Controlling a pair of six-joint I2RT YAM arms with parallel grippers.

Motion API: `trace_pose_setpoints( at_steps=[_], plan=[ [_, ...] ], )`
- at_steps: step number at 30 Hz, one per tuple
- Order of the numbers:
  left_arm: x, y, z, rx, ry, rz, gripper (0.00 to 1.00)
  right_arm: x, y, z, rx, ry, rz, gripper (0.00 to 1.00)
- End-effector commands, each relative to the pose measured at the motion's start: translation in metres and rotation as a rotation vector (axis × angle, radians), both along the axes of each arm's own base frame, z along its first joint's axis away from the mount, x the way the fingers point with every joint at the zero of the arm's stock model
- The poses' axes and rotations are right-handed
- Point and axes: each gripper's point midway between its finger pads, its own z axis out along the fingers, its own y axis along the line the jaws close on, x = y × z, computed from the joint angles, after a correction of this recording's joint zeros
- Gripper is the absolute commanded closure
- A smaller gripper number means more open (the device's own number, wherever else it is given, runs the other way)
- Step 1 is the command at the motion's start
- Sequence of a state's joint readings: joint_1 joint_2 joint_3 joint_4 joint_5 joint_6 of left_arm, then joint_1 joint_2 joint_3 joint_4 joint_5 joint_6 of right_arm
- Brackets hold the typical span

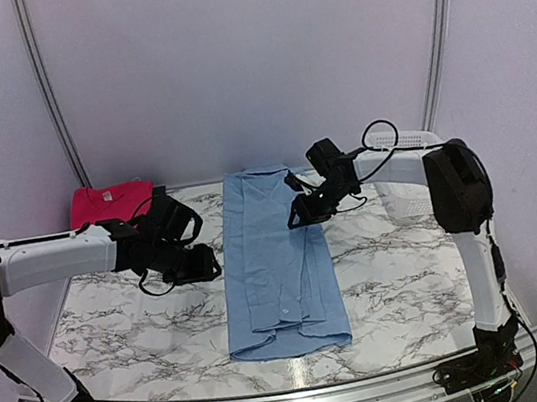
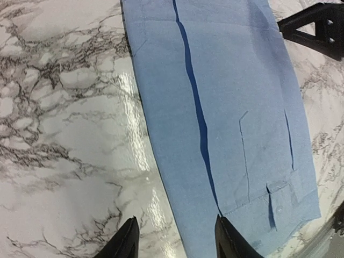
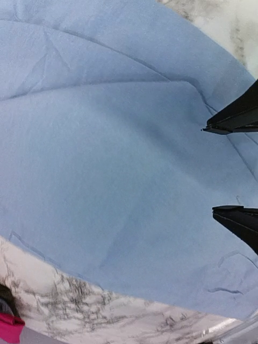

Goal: Fold and stack the mixed laundry pile
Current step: Rotate the rectangle-folded shirt at the center of the board, then pick up the rectangle-folded shirt from the center of the board.

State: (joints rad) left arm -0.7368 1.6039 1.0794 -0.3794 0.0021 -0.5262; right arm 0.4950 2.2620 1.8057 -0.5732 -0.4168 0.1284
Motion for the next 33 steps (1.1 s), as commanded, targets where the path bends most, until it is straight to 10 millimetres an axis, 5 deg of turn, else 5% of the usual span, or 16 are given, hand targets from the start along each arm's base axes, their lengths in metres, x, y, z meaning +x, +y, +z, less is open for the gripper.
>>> trace_pose_setpoints(
  at_steps=[1,3,8,15,22,33],
  plan=[
    [-0.024,-0.007,0.013,-0.218,0.07,0.08,0.49,-0.05,0.01,0.09,0.186,-0.013,0.036,0.57],
    [-0.042,-0.002,0.007,-0.271,0.115,0.125,0.48,-0.081,-0.001,0.092,0.218,0.039,0.018,0.57],
    [-0.083,-0.007,-0.002,-0.34,0.168,0.161,0.46,-0.158,-0.044,0.06,0.172,0.173,-0.052,0.56],
    [-0.12,-0.016,-0.036,-0.411,0.258,0.221,0.46,-0.231,-0.07,0.021,0.179,0.31,-0.113,0.55],
    [-0.131,-0.025,-0.052,-0.451,0.276,0.223,0.46,-0.267,-0.08,-0.011,0.181,0.399,-0.138,0.55],
    [-0.144,-0.043,-0.072,-0.388,0.315,0.172,0.47,-0.293,-0.065,-0.026,0.281,0.5,-0.126,0.55]
  ],
)
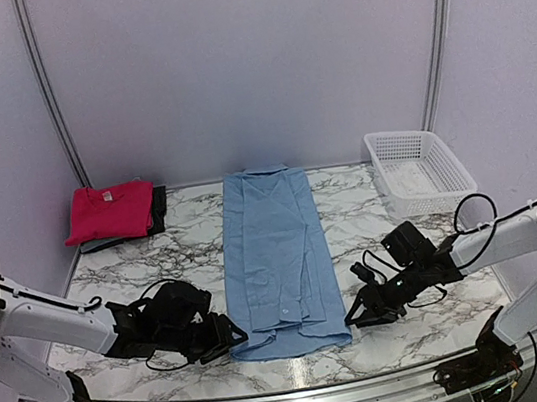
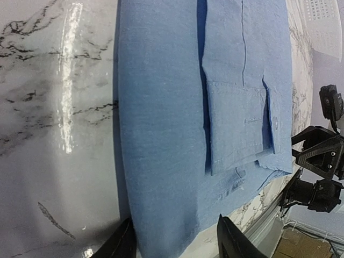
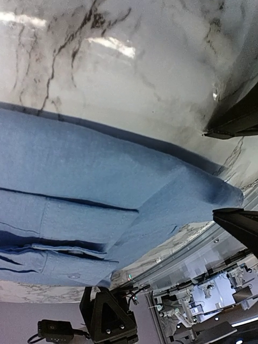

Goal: Fold and stack the mixed laundry pile
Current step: Pick up the rectangle-folded shirt from the center of the board.

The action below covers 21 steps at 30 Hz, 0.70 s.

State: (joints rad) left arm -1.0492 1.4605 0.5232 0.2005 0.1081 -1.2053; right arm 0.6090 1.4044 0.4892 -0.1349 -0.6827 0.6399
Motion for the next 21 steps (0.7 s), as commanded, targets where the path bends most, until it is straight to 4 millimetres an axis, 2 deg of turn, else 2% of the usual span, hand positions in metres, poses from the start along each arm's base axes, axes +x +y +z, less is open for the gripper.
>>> trace_pose_setpoints(
  at_steps=[1,8,13,17,21],
  plan=[
    [-0.004,-0.003,-0.006,0.013,0.013,-0.004,0.48,-0.004,0.013,0.001,0.053,0.02,-0.001,0.56],
    [-0.015,0.005,-0.015,0.025,0.035,0.011,0.54,-0.013,0.012,-0.007,0.054,0.04,-0.001,0.6],
    [-0.016,-0.004,-0.014,-0.001,0.034,-0.009,0.62,-0.018,0.017,-0.014,0.053,0.053,0.007,0.66],
    [-0.021,-0.011,-0.015,-0.006,0.039,-0.031,0.72,-0.02,0.02,-0.011,0.063,0.051,0.019,0.81],
    [-0.029,-0.019,-0.008,-0.024,0.035,-0.053,0.95,-0.028,0.022,-0.003,0.078,0.042,0.051,1.0]
  ],
)
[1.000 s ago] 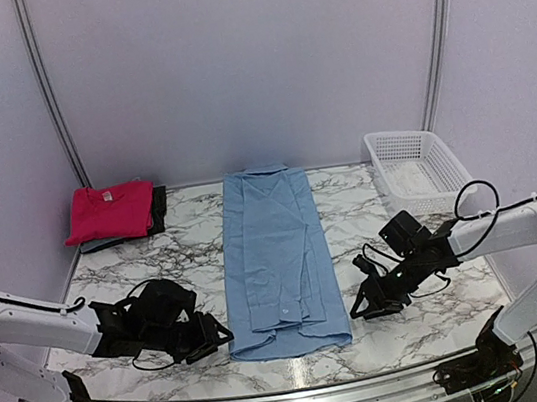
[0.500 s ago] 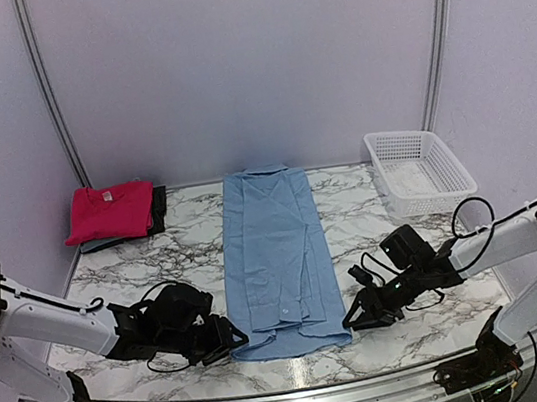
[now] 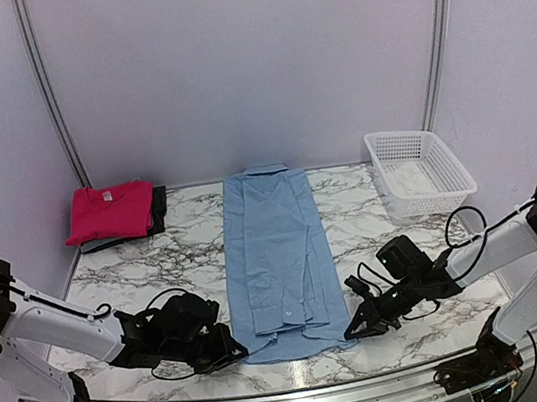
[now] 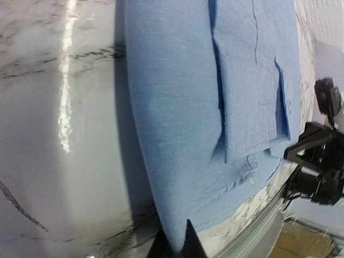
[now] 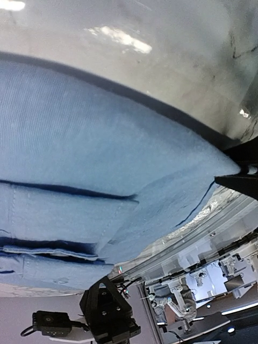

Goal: Fold and stack the mixed laundry pile
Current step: Pick up the rectangle-folded shirt from the center of the board, then fold the rectangle-folded shirt at the center of the board.

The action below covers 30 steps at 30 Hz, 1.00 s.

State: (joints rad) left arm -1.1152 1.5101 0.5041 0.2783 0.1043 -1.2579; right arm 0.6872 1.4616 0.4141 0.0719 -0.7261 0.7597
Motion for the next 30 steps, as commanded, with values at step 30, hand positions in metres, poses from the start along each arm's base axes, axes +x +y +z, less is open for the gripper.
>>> trace_pose_setpoints(
  at_steps=[30],
  plan=[
    [0.131,-0.005,0.139,-0.13,-0.216,0.024,1.0,0.132,0.021,0.138,0.102,-0.338,-0.021,1.0]
  ],
)
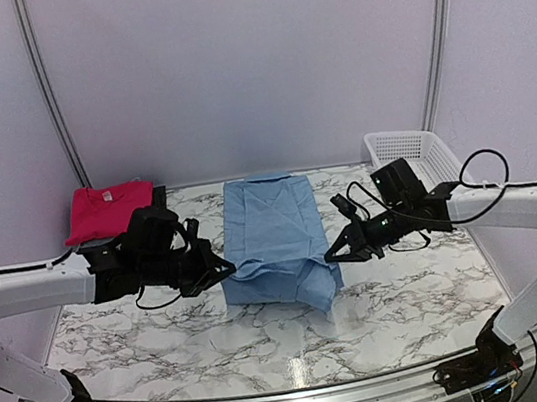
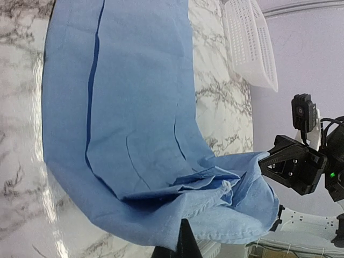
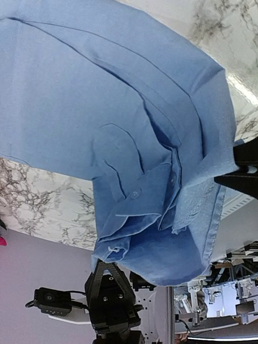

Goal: Fold and stack the mixed laundry pile
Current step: Fold the rectangle-folded shirt at the center of the board.

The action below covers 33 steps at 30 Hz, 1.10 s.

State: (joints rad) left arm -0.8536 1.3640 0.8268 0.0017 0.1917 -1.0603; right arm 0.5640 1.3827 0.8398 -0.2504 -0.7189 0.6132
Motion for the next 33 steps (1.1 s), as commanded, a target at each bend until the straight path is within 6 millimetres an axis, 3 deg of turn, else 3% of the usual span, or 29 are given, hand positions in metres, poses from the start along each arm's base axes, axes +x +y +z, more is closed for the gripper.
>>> trace_pose_setpoints(
  at_steps=[1,8,15,21,28,30,33],
  plan=[
    [0.042,-0.004,0.009,0.008,-0.031,-0.033,1.0,0.051,0.002,0.014,-0.006,-0.082,0.008,1.0],
    [0.121,-0.007,-0.009,0.011,-0.008,-0.009,1.0,0.146,0.005,0.009,-0.012,-0.114,-0.043,1.0],
    [0.183,-0.002,-0.041,0.018,0.017,0.024,1.0,0.206,0.011,-0.023,-0.037,-0.099,-0.082,1.0],
    [0.215,0.0,-0.069,0.021,0.038,0.025,1.0,0.233,0.005,-0.054,-0.055,-0.074,-0.124,1.0],
    [0.227,-0.003,-0.093,0.043,0.046,0.014,1.0,0.247,-0.003,-0.074,-0.075,-0.056,-0.167,1.0],
    [0.228,-0.004,-0.096,0.043,0.047,0.008,0.97,0.247,-0.002,-0.072,-0.067,-0.055,-0.168,0.93],
    [0.234,-0.002,-0.086,0.037,0.025,0.007,0.78,0.249,-0.008,-0.055,-0.065,-0.077,-0.185,0.72]
  ],
)
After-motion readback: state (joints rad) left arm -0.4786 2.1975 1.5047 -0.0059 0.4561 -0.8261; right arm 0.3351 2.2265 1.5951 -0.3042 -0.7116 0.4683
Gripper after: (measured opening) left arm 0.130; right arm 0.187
